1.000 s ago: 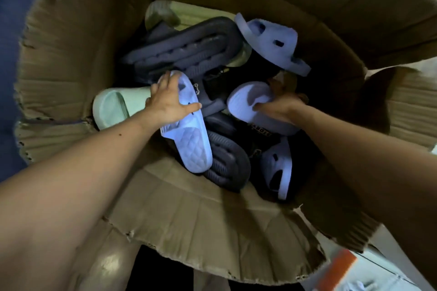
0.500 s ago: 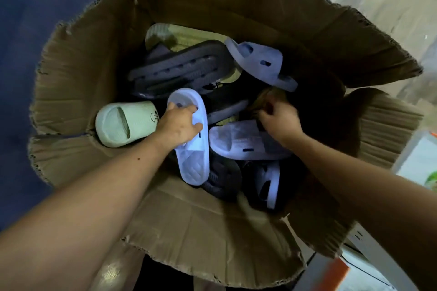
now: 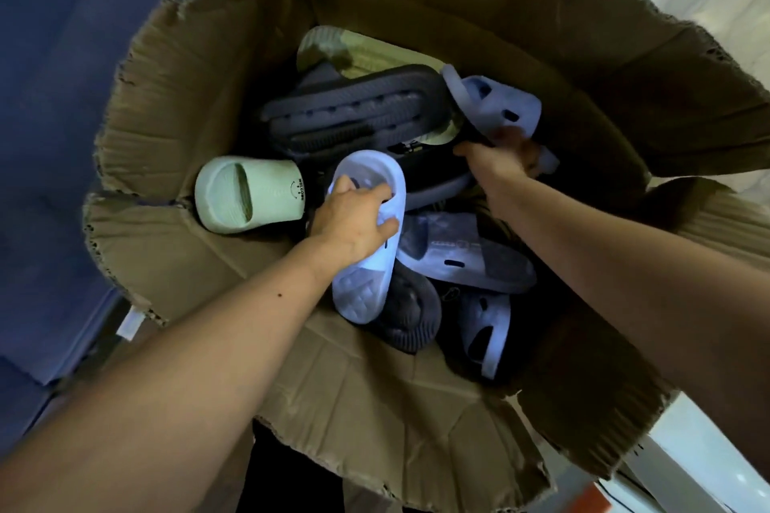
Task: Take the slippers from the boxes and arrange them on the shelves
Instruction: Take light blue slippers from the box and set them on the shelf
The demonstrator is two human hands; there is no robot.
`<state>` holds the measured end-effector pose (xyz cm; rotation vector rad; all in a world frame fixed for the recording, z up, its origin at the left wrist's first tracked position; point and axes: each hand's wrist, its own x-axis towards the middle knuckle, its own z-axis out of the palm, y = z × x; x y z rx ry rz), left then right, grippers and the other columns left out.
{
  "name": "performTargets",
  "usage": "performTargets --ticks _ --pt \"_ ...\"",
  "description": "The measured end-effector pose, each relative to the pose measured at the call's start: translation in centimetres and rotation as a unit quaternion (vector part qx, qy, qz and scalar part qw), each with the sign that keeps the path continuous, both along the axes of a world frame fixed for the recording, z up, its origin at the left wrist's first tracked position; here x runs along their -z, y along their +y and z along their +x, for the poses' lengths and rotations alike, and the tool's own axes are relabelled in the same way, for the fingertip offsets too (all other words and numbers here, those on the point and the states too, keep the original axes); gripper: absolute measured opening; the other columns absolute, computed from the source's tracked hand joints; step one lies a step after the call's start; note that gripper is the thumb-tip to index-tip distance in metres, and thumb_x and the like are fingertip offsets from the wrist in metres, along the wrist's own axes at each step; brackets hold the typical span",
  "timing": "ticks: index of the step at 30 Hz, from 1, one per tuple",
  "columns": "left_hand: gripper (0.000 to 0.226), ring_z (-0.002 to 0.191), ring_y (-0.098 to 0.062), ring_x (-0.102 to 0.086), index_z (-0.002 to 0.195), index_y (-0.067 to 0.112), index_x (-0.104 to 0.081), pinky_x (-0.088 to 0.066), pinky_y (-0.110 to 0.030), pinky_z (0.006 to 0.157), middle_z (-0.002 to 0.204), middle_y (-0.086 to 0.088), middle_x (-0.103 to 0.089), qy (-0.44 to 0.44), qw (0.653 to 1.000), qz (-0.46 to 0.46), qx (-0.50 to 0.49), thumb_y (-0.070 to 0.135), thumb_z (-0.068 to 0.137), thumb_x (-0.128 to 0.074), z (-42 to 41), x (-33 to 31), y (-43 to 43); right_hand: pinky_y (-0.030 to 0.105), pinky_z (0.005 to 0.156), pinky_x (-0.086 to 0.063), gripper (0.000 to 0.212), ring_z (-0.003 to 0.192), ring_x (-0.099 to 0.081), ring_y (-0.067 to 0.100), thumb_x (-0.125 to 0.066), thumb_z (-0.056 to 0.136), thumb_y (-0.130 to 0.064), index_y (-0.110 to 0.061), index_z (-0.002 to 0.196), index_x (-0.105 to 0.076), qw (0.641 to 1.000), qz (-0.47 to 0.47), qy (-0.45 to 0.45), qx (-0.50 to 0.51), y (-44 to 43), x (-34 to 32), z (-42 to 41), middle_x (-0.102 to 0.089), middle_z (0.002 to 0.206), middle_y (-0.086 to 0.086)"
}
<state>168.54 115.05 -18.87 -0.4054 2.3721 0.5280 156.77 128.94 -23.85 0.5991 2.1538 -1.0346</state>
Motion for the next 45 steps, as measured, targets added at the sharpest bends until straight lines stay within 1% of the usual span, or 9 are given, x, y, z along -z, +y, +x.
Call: performTargets --ticks 4,6,8,12,20,26,31,37,45 --pt "0.043 0.118 -0.027 -0.031 0.128 0.02 -0.044 -0.043 -0.042 0.091 0.117 -0.003 -0.057 0.026 1.0 0.0 0.009 0.037 0.089 -0.052 1.4 0.1 -0.5 0.016 0.095 -0.042 0.02 0.115 -0.04 0.019 -0.053 0.093 -0.021 -0.002 0.098 -0.047 0.998 -0.034 -0.045 0.04 0.4 -0.5 -1.8 -0.038 0.139 0.017" --pt "0.052 0.12 -0.028 -0.028 0.134 0.022 -0.038 -0.039 -0.04 0.098 0.124 0.0 -0.051 0.028 1.0 -0.004 0.009 0.039 0.088 -0.054 2.0 0.5 -0.7 0.028 0.096 -0.047 0.027 0.11 -0.051 0.024 -0.056 0.091 -0.025 -0.008 0.112 -0.054 0.992 -0.075 -0.099 0.036 0.8 -0.9 -2.0 -0.05 0.132 0.011" --pt "0.064 0.123 -0.028 -0.026 0.139 0.023 -0.031 -0.033 -0.036 0.103 0.131 0.0 -0.044 0.022 1.0 -0.017 0.003 0.043 0.085 -0.058 2.4 1.0 -0.7 0.024 0.073 -0.053 0.042 0.092 -0.06 0.023 -0.059 0.088 -0.032 -0.013 0.126 -0.051 0.988 -0.079 -0.113 0.063 2.1 -1.0 -2.2 -0.055 0.13 0.011" --pt "0.069 0.125 -0.029 -0.026 0.14 0.024 -0.027 -0.032 -0.038 0.105 0.133 0.0 -0.04 0.028 0.998 -0.052 -0.01 0.044 0.083 -0.06 2.8 1.4 -0.4 0.014 0.034 -0.039 0.02 0.035 -0.051 0.002 -0.048 0.096 -0.027 -0.018 0.078 -0.048 0.987 -0.087 -0.123 0.055 2.3 -1.8 -0.5 -0.052 0.082 0.008" --pt "0.087 0.123 -0.028 -0.027 0.138 0.024 -0.024 -0.039 -0.037 0.096 0.131 -0.003 -0.033 0.033 0.992 -0.081 0.087 0.051 0.07 -0.07 4.1 -0.6 -0.1 0.033 0.095 -0.044 0.036 0.112 -0.058 0.025 -0.058 0.091 -0.023 -0.004 0.122 -0.055 0.989 -0.115 -0.042 0.087 0.8 -3.6 6.3 -0.06 0.121 0.013" --pt "0.088 0.127 -0.028 -0.025 0.138 0.021 -0.015 -0.031 -0.034 0.098 0.132 -0.009 -0.034 0.026 0.984 -0.132 0.12 0.046 0.072 -0.067 7.2 -3.6 -0.3 0.035 0.064 -0.039 0.032 0.076 -0.055 0.024 -0.07 0.08 -0.032 -0.013 0.063 -0.051 0.977 -0.003 0.065 -0.202 -0.7 -6.7 10.8 -0.059 0.08 0.012" --pt "0.087 0.104 -0.029 -0.052 0.123 0.018 -0.027 -0.045 -0.032 0.074 0.107 -0.01 -0.058 0.126 0.969 -0.183 0.103 0.037 0.053 -0.076 10.6 -7.4 -2.4 0.033 0.066 -0.039 0.03 0.088 -0.058 0.025 -0.067 0.082 -0.032 -0.002 0.086 -0.065 0.964 0.006 0.182 -0.194 -1.8 -10.0 13.1 -0.062 0.087 0.01" --pt "0.095 0.092 -0.038 -0.057 0.119 0.013 -0.025 -0.049 -0.038 0.065 0.104 -0.022 -0.057 0.22 0.966 -0.101 -0.091 0.024 0.041 -0.079 13.4 -12.5 -5.2 0.037 0.063 -0.033 0.039 0.07 -0.048 0.023 -0.066 0.084 -0.029 -0.007 0.061 -0.044 0.96 -0.022 0.195 -0.198 -3.2 -16.6 15.4 -0.047 0.063 0.008" --pt "0.092 0.121 -0.031 -0.036 0.141 0.004 -0.02 -0.039 -0.039 0.092 0.138 -0.011 -0.031 0.235 0.963 -0.058 -0.115 0.032 0.069 -0.07 16.9 -20.5 -6.1 0.037 0.058 -0.042 0.039 0.065 -0.055 0.029 -0.068 0.082 -0.03 0.007 0.093 -0.063 0.939 -0.045 0.234 -0.248 -5.9 -23.8 17.7 -0.065 0.086 0.023"
